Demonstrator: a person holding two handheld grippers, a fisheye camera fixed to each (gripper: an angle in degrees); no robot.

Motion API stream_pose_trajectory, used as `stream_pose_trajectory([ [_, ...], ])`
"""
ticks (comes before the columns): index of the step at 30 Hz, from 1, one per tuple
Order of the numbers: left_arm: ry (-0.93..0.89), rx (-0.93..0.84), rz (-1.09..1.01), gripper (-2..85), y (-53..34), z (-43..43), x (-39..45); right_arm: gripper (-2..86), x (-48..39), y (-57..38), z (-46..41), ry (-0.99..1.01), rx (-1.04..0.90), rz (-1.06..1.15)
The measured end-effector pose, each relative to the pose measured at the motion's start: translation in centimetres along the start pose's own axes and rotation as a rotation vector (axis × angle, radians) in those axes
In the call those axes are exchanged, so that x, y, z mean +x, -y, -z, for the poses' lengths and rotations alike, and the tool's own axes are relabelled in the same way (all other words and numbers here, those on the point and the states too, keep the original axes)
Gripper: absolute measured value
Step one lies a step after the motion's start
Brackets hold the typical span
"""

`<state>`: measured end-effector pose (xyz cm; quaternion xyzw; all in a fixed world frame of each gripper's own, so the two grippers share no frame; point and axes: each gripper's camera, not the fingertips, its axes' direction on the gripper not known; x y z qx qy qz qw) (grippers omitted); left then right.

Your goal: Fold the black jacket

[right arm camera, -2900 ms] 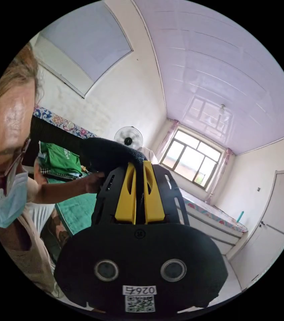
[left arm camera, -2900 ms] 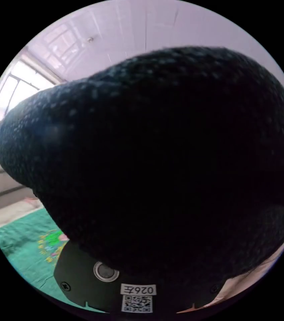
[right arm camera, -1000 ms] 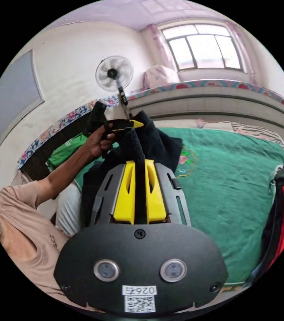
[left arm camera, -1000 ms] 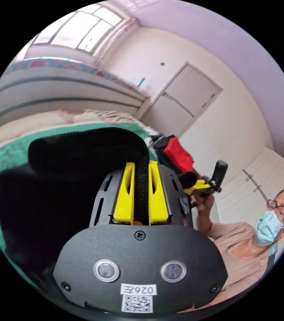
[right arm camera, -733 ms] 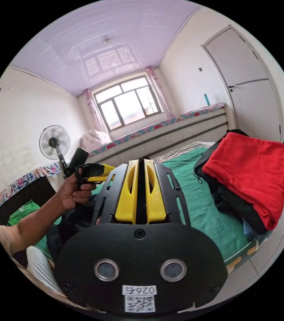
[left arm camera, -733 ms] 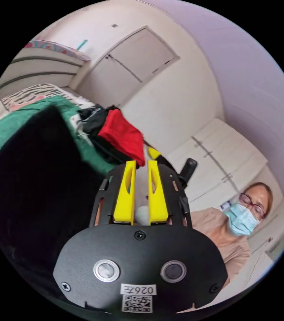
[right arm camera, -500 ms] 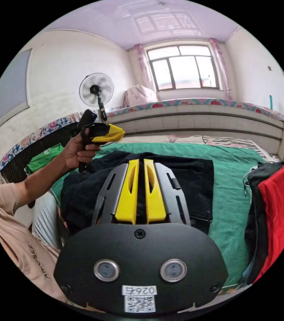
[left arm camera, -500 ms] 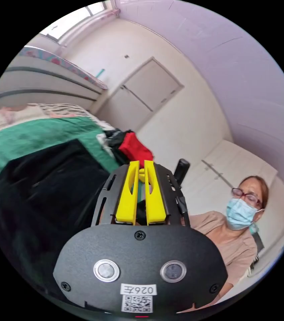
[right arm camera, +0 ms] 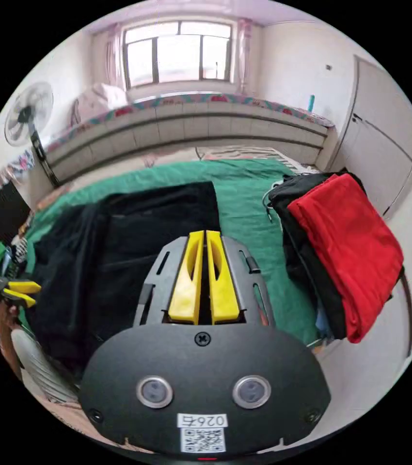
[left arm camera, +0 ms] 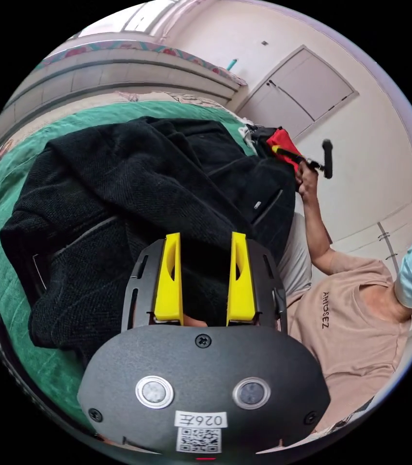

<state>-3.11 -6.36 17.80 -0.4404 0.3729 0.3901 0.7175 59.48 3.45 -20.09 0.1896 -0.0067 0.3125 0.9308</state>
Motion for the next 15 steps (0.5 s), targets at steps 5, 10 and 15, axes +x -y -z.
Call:
stream_pose_trajectory([
  [5, -0.092, -0.167, -0.018, 17.5, 1.5, -6.0, 0.0, -0.6, -3.3, -6.8, 6.8, 0.124, 0.428, 0.054],
  [10, -0.151, -0.182, -0.034, 2.8, 2.8, -8.7, -0.6, -0.9, -11.9, -8.7, 4.2, 0.136, 0.267, 0.352],
  [15, -0.376, -0.082, -0.067, 0.6, 2.7, -7.7, -1.2, -1.0, -14.0, -10.9, 2.5, 0.227, 0.238, 0.376],
])
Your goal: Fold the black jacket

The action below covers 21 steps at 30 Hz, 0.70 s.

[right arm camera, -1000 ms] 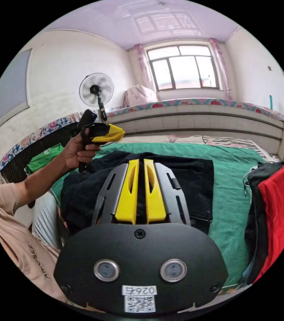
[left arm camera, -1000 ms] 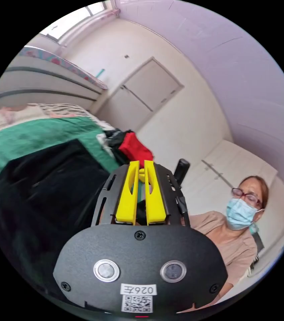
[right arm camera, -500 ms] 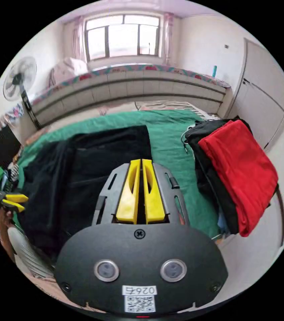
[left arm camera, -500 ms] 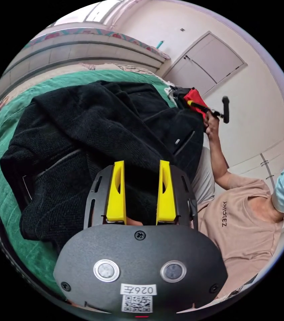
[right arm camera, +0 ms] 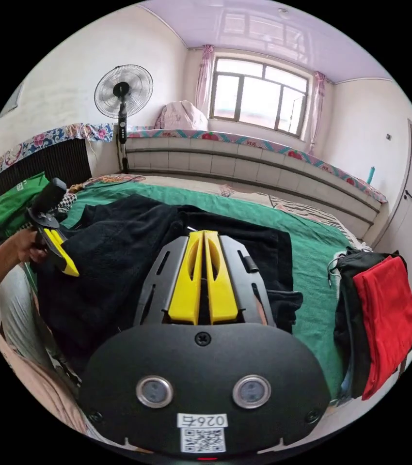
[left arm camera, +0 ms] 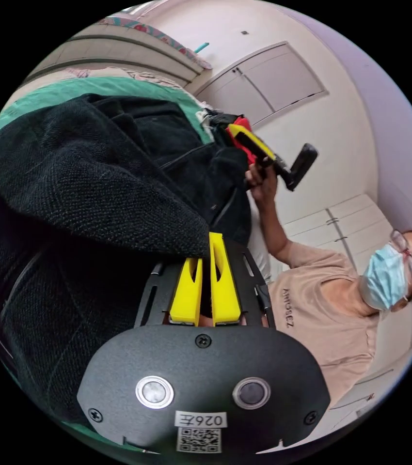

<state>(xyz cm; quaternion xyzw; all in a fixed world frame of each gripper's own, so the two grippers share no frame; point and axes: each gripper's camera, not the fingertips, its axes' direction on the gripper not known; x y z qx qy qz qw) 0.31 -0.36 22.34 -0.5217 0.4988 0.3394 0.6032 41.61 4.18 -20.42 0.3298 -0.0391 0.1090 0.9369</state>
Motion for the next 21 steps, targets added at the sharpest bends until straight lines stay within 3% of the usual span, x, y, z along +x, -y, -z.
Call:
stream_pose_trajectory([
  [4, -0.125, 0.008, -0.078, 0.6, 1.8, 3.9, -0.2, -1.0, 1.1, -2.5, -1.0, 0.473, 0.094, -0.099],
  [6, -0.041, 0.063, -0.108, 0.9, 4.6, 7.7, 0.1, -0.9, 1.6, -3.3, -2.9, 0.631, 0.078, -0.158],
  [9, 0.335, 0.436, -0.105, 2.2, 10.7, 18.7, -0.9, -0.9, 1.6, -4.4, -6.4, 0.696, 0.041, -0.232],
  [10, 0.423, 0.635, 0.026, 3.9, 11.4, 23.2, -3.0, -0.9, 1.3, -4.9, -7.6, 0.681, 0.014, -0.253],
  [11, 0.388, 0.76, 0.169, 5.1, 11.0, 26.3, -5.9, -0.8, 0.9, -5.2, -8.7, 0.667, -0.013, -0.266],
  [14, 0.098, 0.92, 0.186, 5.0, 6.4, 26.2, -11.2, 0.3, -0.8, -5.7, -10.8, 0.63, -0.058, -0.249],
  [19, 0.192, 0.585, 0.169, 2.1, -1.7, 17.8, -12.7, 2.7, -6.0, -5.5, -13.9, 0.494, -0.186, -0.092],
  [21, 0.104, 0.537, 0.18, 0.7, -6.0, 14.9, -13.1, 3.2, -8.4, -5.5, -15.0, 0.405, -0.22, -0.019],
])
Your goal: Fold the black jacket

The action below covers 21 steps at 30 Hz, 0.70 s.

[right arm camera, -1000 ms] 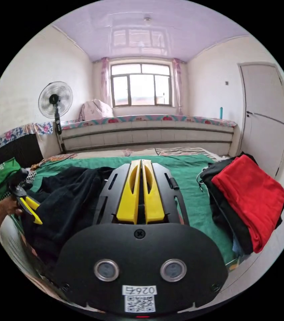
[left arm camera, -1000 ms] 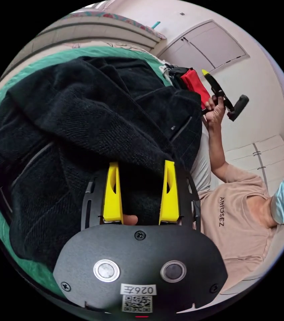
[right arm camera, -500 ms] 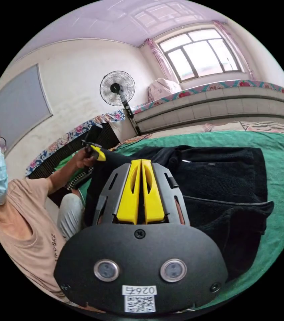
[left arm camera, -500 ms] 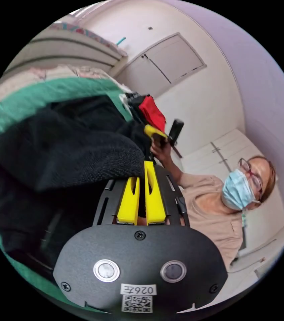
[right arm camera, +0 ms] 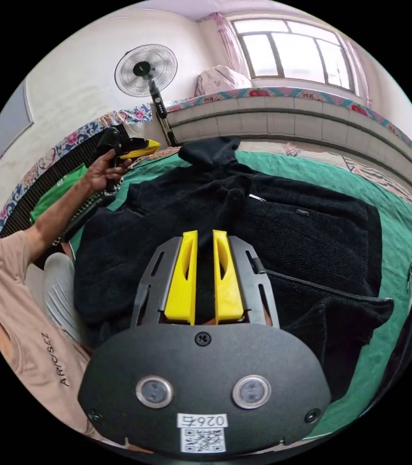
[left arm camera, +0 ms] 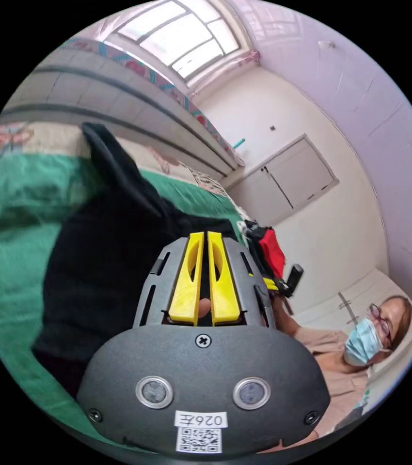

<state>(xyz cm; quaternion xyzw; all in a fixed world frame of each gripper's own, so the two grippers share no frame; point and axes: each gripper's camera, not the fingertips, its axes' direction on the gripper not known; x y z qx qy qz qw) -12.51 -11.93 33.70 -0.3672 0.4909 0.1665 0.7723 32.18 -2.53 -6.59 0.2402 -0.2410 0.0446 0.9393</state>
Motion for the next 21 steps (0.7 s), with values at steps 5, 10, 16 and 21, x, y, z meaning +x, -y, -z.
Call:
stream_pose_trajectory([
  [5, -0.126, -0.106, 0.076, 0.6, -11.4, -0.5, 0.4, 4.8, -2.7, 0.6, -6.1, -0.144, -0.068, 0.055],
  [10, 0.07, -0.08, 0.012, 6.1, -15.9, 0.3, 3.3, 3.3, -0.5, 2.8, -12.8, -0.132, -0.12, -0.089],
  [16, 0.076, -0.069, 0.051, 7.8, -18.0, 0.9, 2.3, -1.5, -2.6, 1.3, -11.2, -0.005, -0.251, 0.022],
  [21, 0.146, -0.028, -0.033, 8.2, -18.3, 1.7, 4.7, -1.6, -6.0, -7.7, -5.0, -0.074, -0.349, 0.067],
])
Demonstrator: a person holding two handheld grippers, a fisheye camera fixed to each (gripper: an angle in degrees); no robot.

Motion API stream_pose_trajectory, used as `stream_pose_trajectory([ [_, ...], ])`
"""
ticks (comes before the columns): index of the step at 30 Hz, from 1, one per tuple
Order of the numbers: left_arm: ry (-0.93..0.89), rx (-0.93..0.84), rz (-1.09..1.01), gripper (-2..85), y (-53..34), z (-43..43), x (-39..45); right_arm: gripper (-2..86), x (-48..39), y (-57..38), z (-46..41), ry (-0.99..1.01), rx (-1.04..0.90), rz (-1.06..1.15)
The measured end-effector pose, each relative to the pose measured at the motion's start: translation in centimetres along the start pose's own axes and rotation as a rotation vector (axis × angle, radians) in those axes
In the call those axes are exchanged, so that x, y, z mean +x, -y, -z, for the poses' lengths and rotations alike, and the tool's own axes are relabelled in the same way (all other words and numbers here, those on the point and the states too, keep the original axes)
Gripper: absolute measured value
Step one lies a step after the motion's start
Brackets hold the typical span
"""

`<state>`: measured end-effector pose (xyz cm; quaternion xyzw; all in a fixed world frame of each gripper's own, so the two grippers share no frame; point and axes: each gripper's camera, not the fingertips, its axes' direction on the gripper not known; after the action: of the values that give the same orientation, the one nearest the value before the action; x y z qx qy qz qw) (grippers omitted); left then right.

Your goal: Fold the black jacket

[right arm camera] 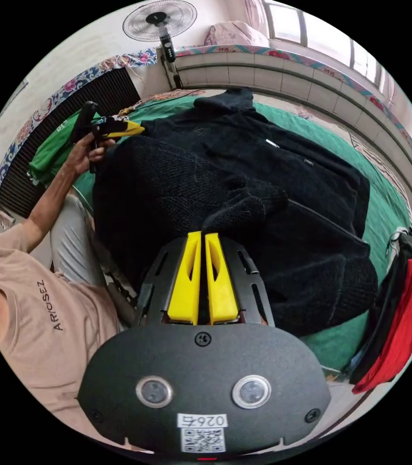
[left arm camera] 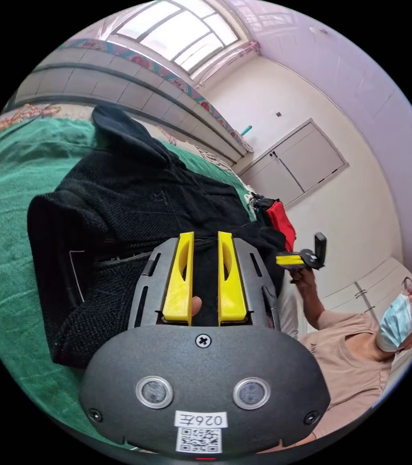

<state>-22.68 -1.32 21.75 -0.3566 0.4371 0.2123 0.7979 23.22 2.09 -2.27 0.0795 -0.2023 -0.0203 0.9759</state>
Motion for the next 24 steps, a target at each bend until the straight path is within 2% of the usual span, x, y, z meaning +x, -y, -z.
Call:
stream_pose_trajectory([
  [4, 0.202, -0.093, -0.071, 8.2, -0.1, -1.2, 2.3, -1.4, -2.5, -6.4, -3.7, 0.005, -0.24, 0.028],
  [7, 0.235, -0.185, -0.061, 8.0, -0.3, -2.6, 2.0, -1.0, -3.2, -8.7, -4.5, -0.01, -0.267, 0.04],
  [10, 0.188, -0.134, -0.009, 5.7, -0.6, -1.5, 1.3, 0.2, -2.0, -10.2, -1.6, -0.026, -0.188, 0.004],
  [15, 0.185, 0.164, -0.007, 2.8, -0.2, 4.9, 0.9, 0.1, 2.7, -12.4, 7.1, -0.058, 0.164, -0.055],
  [17, 0.275, 0.209, -0.019, 5.1, 1.9, 6.3, 0.2, 0.2, 8.0, -12.5, 10.8, -0.08, 0.385, -0.129],
  [19, 0.344, 0.204, -0.018, 10.5, 4.2, 6.2, -0.9, 1.5, 13.4, -11.6, 11.8, -0.088, 0.486, -0.215],
  [22, 0.373, 0.181, -0.001, 16.8, 9.1, 4.6, -3.8, 5.9, 23.2, -8.1, 9.0, -0.087, 0.473, -0.35],
  [24, 0.392, 0.137, 0.016, 18.0, 12.2, 2.7, -5.7, 8.3, 29.0, -5.3, 5.2, -0.085, 0.377, -0.411],
])
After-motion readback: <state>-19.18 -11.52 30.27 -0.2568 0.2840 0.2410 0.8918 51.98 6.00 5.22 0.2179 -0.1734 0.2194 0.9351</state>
